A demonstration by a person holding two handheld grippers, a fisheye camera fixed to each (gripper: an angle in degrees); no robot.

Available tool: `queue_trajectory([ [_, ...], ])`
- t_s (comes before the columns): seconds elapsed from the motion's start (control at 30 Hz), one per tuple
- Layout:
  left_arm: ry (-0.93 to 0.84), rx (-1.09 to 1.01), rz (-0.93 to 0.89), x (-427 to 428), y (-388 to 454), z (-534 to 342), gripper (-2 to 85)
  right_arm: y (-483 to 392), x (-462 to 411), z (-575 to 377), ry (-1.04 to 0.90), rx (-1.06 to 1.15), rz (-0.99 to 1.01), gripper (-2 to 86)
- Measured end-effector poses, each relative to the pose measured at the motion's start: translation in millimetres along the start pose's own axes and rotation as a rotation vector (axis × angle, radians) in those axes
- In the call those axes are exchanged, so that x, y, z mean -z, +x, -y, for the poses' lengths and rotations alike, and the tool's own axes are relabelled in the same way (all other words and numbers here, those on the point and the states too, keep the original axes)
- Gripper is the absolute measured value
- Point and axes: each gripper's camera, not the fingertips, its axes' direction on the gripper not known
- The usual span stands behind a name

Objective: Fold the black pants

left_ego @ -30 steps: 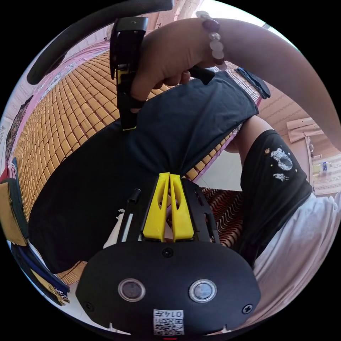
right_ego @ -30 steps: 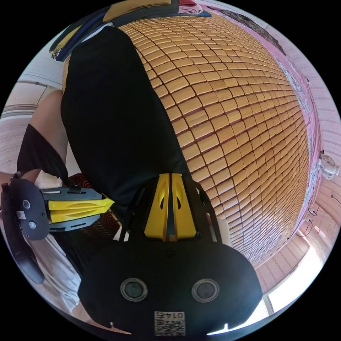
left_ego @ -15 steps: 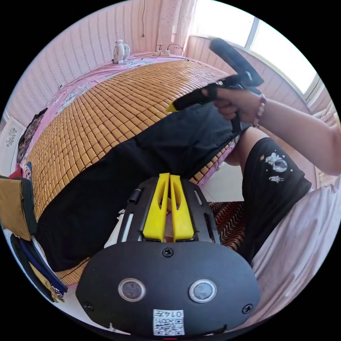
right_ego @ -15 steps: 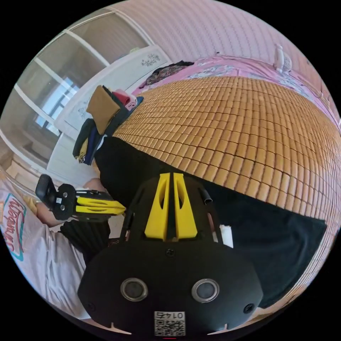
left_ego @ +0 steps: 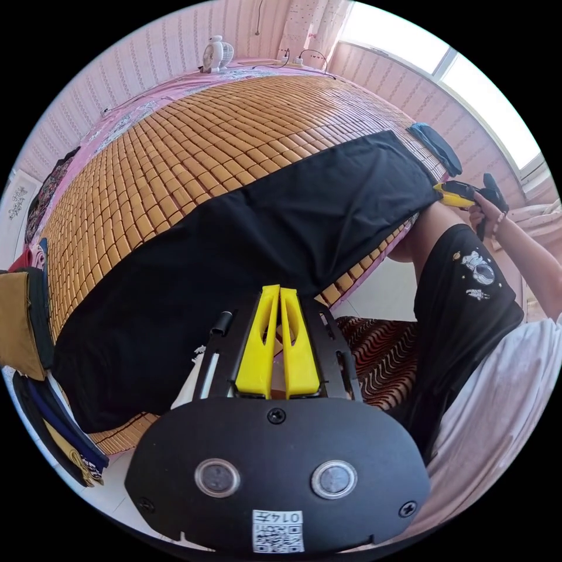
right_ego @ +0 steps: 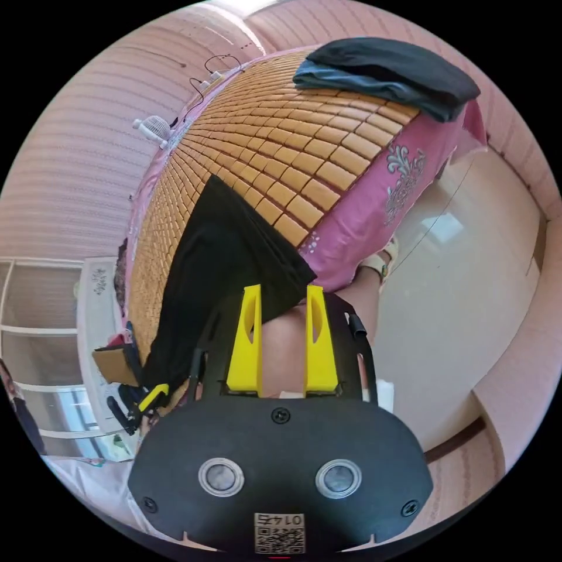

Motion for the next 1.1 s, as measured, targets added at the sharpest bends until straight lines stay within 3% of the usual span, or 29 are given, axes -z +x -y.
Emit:
queue_trajectory([
  [0.13,-0.01,0.002,0.0,-1.6,2.9,6.2,-1.0,1.7,42.4,3.4,0.023,0.022,-0.009,2.7],
  [0.33,-0.025,-0.008,0.0,-3.0,5.9,14.5,-1.0,-22.4,77.5,16.4,-0.067,0.171,-0.186,1.7],
  [0.57,-0.035,-0.008,0.002,-4.0,8.2,21.9,-1.0,-18.2,106.2,21.2,-0.14,0.173,-0.255,1.6],
  [0.8,-0.036,-0.008,-0.003,-4.5,7.7,26.0,-1.0,-25.4,148.9,33.4,-0.081,0.205,-0.137,1.2],
  [1.0,-0.041,-0.011,0.003,-4.5,7.8,28.7,-1.0,-100.9,204.3,44.1,0.119,0.532,0.194,0.6],
  [1.1,-0.038,-0.016,0.014,-4.3,8.8,29.2,-1.0,-95.8,226.4,34.0,0.201,0.577,0.133,0.5],
])
